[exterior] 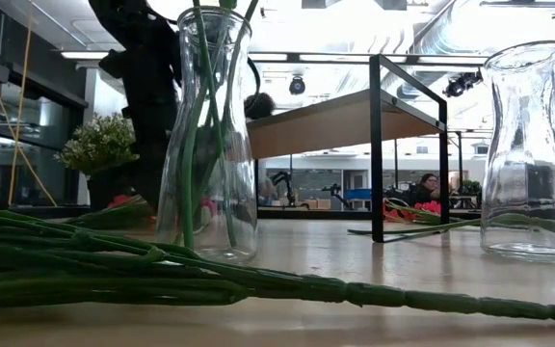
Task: Pick and place flowers into a vace then onto a shelf
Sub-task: Put the red tulip into the left transparent vase
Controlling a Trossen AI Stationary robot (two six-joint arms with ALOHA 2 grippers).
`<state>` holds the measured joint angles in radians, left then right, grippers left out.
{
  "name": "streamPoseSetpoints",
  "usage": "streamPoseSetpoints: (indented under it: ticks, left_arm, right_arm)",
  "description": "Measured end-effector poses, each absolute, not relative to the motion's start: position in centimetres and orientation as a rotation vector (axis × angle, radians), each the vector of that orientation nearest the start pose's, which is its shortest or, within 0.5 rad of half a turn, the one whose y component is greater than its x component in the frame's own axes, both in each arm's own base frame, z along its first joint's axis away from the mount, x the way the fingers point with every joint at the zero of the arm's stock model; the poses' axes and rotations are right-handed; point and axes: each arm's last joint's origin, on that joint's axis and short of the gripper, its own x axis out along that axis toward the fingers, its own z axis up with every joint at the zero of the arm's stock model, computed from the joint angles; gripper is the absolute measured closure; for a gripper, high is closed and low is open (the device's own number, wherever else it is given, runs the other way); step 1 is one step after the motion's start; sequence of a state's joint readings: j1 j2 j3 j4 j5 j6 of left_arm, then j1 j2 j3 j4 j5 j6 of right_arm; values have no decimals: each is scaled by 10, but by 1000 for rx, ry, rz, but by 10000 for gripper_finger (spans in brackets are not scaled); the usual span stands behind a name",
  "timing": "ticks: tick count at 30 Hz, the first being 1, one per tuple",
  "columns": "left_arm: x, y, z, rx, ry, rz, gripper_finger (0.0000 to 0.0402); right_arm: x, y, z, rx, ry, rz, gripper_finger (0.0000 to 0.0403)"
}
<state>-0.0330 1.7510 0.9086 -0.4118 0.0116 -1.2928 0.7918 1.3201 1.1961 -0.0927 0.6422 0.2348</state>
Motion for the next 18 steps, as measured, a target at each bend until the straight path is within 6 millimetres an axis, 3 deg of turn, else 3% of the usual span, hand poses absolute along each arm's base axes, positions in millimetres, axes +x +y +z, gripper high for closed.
streamPoseSetpoints:
  ticks: [18]
  left_arm:
    - [306, -10, 149, -1169, 994, 781, 266]
  right_arm:
    - [219, 197, 368, 71, 185, 125, 308]
